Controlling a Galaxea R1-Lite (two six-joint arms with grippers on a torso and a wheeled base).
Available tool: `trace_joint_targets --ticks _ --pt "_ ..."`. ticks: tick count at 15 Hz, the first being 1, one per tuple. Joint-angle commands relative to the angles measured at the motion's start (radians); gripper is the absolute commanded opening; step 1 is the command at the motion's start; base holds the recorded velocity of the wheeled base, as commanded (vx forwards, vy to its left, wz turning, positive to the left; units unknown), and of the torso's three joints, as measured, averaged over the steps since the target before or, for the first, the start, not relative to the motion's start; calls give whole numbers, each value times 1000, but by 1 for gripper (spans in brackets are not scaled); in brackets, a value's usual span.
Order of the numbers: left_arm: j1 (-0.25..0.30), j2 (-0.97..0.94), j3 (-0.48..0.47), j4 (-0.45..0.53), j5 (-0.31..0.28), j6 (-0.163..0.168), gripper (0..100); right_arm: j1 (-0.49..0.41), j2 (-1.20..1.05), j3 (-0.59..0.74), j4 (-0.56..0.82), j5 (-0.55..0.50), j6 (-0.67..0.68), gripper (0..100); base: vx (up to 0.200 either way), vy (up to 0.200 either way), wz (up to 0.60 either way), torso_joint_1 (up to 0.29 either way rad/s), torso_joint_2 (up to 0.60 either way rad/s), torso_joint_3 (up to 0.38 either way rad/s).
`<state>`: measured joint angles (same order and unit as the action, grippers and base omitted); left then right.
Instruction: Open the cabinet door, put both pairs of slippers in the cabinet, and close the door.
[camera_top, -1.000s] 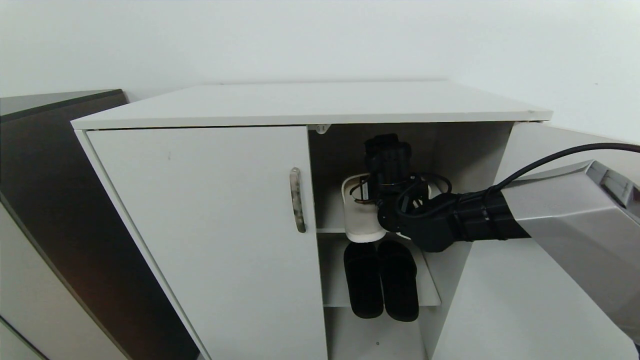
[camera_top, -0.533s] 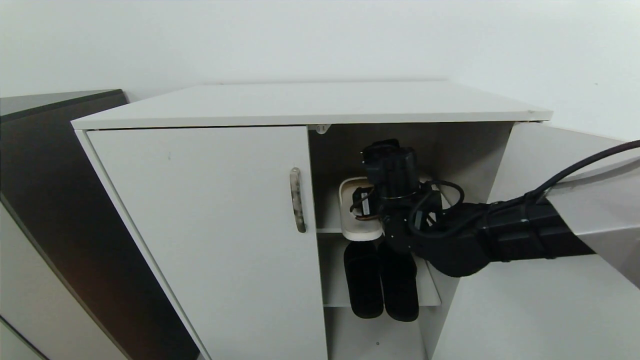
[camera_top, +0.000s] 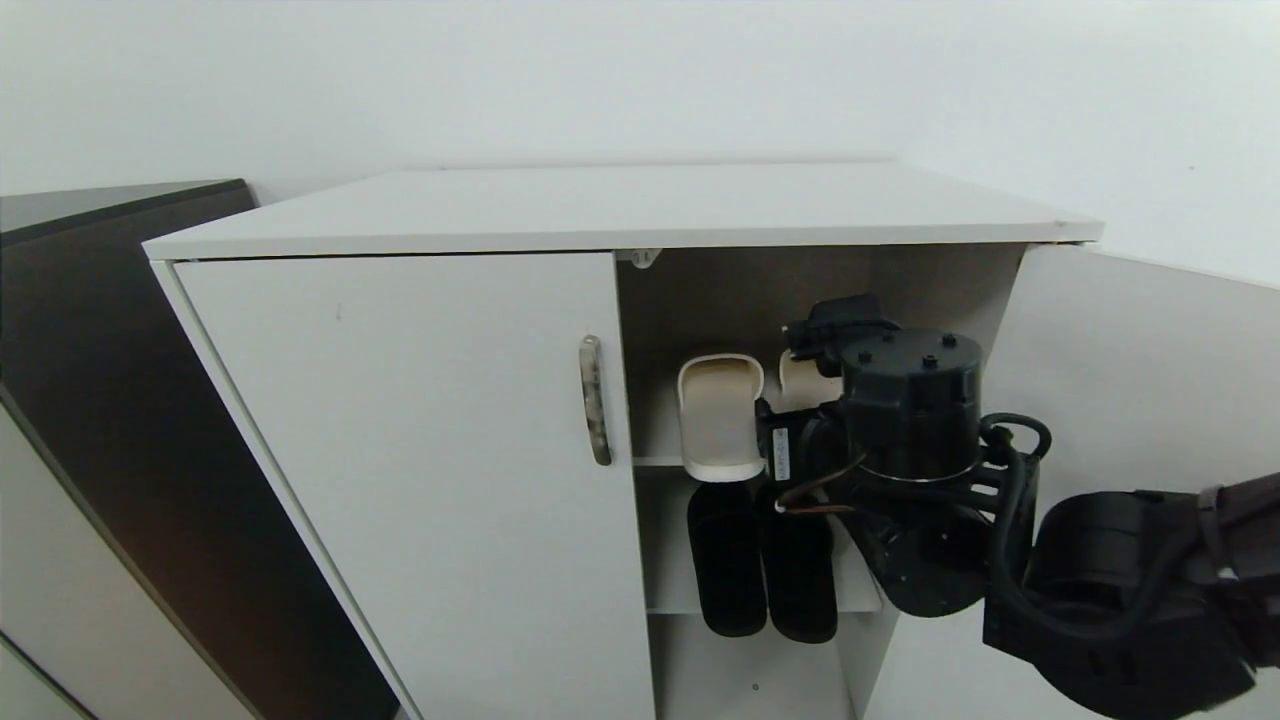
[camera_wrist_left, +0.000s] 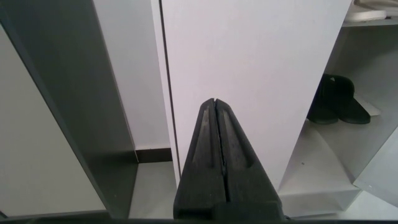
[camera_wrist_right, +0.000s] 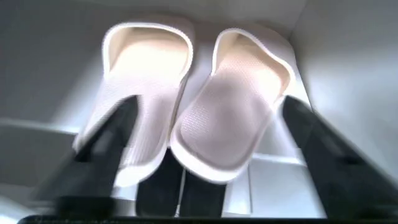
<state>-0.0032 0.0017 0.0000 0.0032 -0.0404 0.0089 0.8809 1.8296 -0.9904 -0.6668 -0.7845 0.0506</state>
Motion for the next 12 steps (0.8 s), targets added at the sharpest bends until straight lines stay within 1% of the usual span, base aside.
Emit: trace_joint_targets --ticks 1,9,12 --pt "0 0 0 0 -1 0 0 32 -41 42 -10 2 -3 0 0 0 0 0 0 0" --pt "0 0 0 0 -1 0 0 47 -18 44 -10 -1 -2 0 0 0 0 0 0 0" --pt "0 0 0 0 -1 0 0 55 -18 44 -10 -2 -2 0 -200 0 0 1 4 1"
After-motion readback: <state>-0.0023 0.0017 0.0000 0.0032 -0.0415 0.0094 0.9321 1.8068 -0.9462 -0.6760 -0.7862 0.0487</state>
